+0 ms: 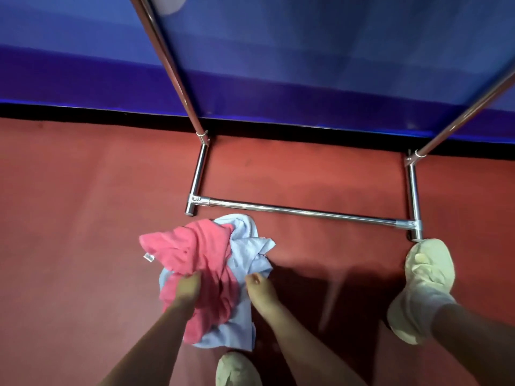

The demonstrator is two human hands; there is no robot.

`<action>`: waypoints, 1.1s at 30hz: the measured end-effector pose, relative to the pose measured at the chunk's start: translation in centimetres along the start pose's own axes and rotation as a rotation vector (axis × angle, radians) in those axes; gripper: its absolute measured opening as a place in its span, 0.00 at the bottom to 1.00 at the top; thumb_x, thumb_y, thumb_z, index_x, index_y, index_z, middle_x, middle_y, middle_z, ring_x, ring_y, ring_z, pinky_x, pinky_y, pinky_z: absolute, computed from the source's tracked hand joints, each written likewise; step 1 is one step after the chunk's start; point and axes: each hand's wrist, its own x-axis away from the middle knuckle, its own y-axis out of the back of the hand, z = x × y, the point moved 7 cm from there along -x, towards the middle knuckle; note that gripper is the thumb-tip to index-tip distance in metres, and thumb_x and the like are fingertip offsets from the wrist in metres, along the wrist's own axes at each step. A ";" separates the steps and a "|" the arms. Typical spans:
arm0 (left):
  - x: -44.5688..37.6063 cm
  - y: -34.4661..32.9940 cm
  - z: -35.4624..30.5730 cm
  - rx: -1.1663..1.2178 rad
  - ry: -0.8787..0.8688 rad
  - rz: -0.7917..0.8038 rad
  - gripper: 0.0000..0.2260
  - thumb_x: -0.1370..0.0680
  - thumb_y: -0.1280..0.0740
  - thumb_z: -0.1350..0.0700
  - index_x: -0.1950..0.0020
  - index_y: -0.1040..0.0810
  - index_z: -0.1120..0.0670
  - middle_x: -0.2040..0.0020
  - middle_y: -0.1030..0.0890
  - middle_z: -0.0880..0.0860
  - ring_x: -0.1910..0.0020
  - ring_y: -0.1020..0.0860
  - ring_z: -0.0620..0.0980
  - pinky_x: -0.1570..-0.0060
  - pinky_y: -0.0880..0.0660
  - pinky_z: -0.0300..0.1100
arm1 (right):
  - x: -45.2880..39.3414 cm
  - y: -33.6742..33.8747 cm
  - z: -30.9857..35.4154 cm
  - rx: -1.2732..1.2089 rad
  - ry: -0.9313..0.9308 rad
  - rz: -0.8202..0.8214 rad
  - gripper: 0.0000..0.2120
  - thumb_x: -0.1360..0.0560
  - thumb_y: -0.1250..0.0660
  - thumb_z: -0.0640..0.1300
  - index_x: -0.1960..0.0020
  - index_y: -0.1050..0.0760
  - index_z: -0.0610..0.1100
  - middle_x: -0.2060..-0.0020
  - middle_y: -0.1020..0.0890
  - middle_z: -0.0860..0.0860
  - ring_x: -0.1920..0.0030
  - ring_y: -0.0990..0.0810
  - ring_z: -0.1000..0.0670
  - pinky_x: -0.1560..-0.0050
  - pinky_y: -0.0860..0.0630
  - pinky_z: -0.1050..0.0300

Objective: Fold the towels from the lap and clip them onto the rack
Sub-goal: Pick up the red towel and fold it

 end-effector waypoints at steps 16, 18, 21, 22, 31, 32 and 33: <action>21.8 0.6 -18.1 0.051 -0.709 0.542 0.10 0.19 0.39 0.53 0.44 0.20 0.54 0.44 0.17 0.50 0.44 0.22 0.45 0.35 0.29 0.43 | 15.4 14.9 18.2 -0.014 0.659 -0.176 0.12 0.21 0.40 0.40 0.39 0.25 0.42 0.48 0.23 0.51 0.47 0.26 0.56 0.47 0.30 0.75; 26.2 1.3 -19.1 0.039 -0.819 0.605 0.10 0.18 0.40 0.58 0.49 0.19 0.53 0.52 0.16 0.45 0.52 0.21 0.39 0.44 0.25 0.35 | 20.1 15.5 19.3 0.223 0.765 -0.127 0.12 0.22 0.40 0.41 0.42 0.23 0.43 0.50 0.22 0.53 0.50 0.26 0.59 0.44 0.31 0.72; 31.1 2.7 -20.0 0.033 -0.983 0.579 0.12 0.18 0.41 0.61 0.57 0.22 0.52 0.63 0.19 0.40 0.61 0.25 0.35 0.52 0.27 0.31 | 25.6 16.0 18.3 0.427 0.725 -0.033 0.12 0.22 0.41 0.39 0.62 0.24 0.46 0.66 0.25 0.54 0.66 0.31 0.61 0.59 0.32 0.62; 32.2 3.2 -20.1 0.033 -1.033 0.538 0.11 0.18 0.40 0.60 0.57 0.21 0.53 0.62 0.19 0.41 0.60 0.24 0.34 0.50 0.27 0.32 | 27.4 16.4 17.8 0.419 0.717 -0.022 0.15 0.21 0.41 0.42 0.66 0.26 0.44 0.68 0.27 0.55 0.68 0.33 0.61 0.62 0.33 0.60; 40.0 3.8 -17.3 -0.078 -1.291 0.432 0.10 0.18 0.40 0.61 0.52 0.21 0.64 0.56 0.22 0.51 0.56 0.27 0.40 0.51 0.31 0.30 | 38.0 21.7 13.8 0.269 1.000 -0.331 0.18 0.23 0.34 0.45 0.70 0.33 0.44 0.72 0.34 0.54 0.70 0.37 0.60 0.68 0.39 0.62; 40.6 3.6 -16.9 -0.099 -1.312 0.428 0.10 0.18 0.40 0.61 0.52 0.21 0.64 0.56 0.22 0.51 0.57 0.28 0.38 0.52 0.32 0.27 | 38.4 22.3 13.2 0.226 1.018 -0.389 0.18 0.23 0.34 0.43 0.70 0.34 0.47 0.72 0.34 0.55 0.71 0.36 0.61 0.67 0.38 0.62; 41.2 3.3 -16.5 -0.113 -1.332 0.433 0.10 0.18 0.40 0.61 0.52 0.21 0.62 0.56 0.22 0.49 0.57 0.27 0.37 0.52 0.32 0.27 | 38.8 22.8 12.7 0.180 1.024 -0.428 0.17 0.23 0.35 0.43 0.69 0.33 0.47 0.72 0.32 0.55 0.70 0.35 0.61 0.65 0.36 0.62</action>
